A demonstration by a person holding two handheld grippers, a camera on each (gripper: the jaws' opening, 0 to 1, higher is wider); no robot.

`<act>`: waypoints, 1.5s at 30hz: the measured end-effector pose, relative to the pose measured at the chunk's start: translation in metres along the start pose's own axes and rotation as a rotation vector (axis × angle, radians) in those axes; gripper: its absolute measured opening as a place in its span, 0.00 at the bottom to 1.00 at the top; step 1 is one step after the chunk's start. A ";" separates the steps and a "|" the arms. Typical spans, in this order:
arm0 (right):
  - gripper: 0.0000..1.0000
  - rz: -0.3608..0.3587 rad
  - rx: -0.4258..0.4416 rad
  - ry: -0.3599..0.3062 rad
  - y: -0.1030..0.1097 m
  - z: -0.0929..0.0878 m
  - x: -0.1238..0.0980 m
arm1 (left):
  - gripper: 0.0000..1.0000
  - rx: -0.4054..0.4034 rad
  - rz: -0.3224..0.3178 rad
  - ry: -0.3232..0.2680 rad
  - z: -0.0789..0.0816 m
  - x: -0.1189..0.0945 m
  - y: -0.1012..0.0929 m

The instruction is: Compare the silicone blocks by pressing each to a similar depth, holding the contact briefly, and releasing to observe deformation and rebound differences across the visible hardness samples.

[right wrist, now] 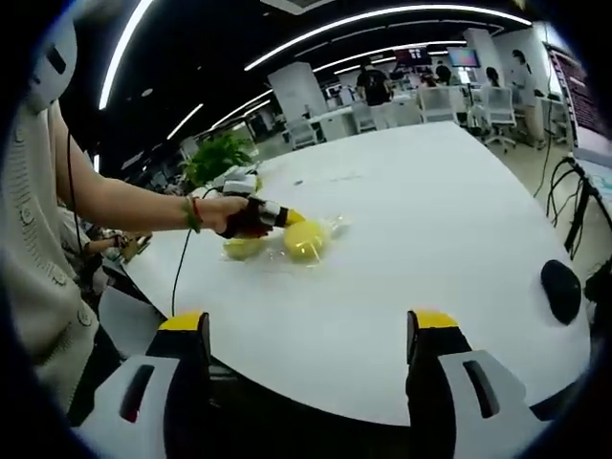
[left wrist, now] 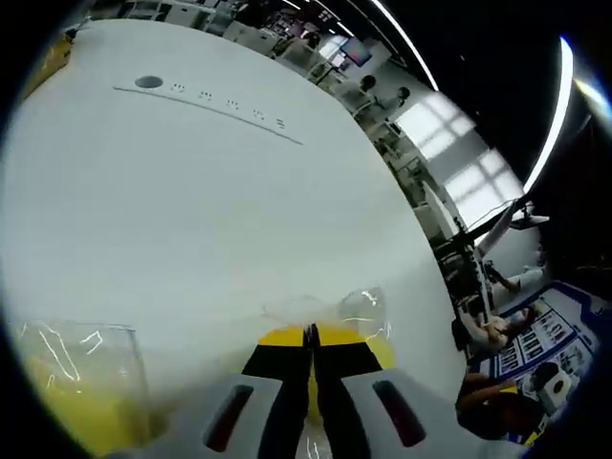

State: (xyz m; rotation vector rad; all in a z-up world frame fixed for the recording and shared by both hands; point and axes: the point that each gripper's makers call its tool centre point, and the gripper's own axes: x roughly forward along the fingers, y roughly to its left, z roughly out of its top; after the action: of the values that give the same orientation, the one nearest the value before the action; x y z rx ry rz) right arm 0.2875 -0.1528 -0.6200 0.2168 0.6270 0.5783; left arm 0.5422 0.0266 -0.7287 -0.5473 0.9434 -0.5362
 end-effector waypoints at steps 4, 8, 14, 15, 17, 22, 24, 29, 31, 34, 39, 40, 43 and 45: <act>0.78 0.012 0.000 0.008 0.004 0.000 0.001 | 0.01 -0.005 -0.001 0.001 0.000 -0.001 0.001; 0.78 0.018 -0.011 0.006 0.007 0.003 0.002 | 0.04 0.013 0.005 -0.002 0.000 -0.003 0.000; 0.77 0.028 -0.021 0.001 0.013 0.003 0.002 | 0.19 0.154 0.049 -0.004 0.001 -0.020 -0.001; 0.77 0.028 -0.023 0.001 0.014 0.002 0.003 | 0.23 0.167 0.049 -0.003 0.001 -0.023 -0.002; 0.78 0.029 -0.027 0.002 0.017 0.002 0.003 | 0.26 0.193 0.055 -0.001 0.000 -0.030 -0.002; 0.76 0.005 -0.088 -0.033 0.026 0.011 0.004 | 0.30 0.298 0.034 0.013 -0.004 -0.050 -0.010; 0.77 0.007 -0.085 -0.044 0.029 0.015 0.004 | 0.33 0.343 0.029 0.026 -0.009 -0.061 -0.014; 0.76 -0.010 -0.121 -0.080 0.041 0.024 0.007 | 0.38 0.420 0.009 0.011 -0.015 -0.092 -0.023; 0.77 -0.016 -0.116 -0.080 0.043 0.025 0.010 | 0.40 0.448 -0.001 -0.002 -0.017 -0.104 -0.027; 0.79 0.003 -0.097 -0.102 0.054 0.029 0.013 | 0.42 0.515 -0.046 -0.058 -0.019 -0.130 -0.037; 0.79 0.047 -0.084 -0.120 0.071 0.032 0.019 | 0.50 0.509 -0.098 -0.115 -0.029 -0.168 -0.041; 0.79 0.056 -0.082 -0.120 0.075 0.032 0.021 | 0.51 0.516 -0.100 -0.124 -0.033 -0.180 -0.041; 0.79 0.076 -0.080 -0.121 0.083 0.030 0.024 | 0.57 0.541 -0.110 -0.172 -0.039 -0.204 -0.041; 0.79 0.094 -0.063 -0.123 0.090 0.028 0.027 | 0.59 0.541 -0.110 -0.202 -0.045 -0.222 -0.040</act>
State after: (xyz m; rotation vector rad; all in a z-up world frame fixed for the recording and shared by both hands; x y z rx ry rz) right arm 0.2827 -0.0643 -0.5782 0.2214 0.4807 0.6688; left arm 0.3898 0.1305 -0.5909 -0.1585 0.5439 -0.7865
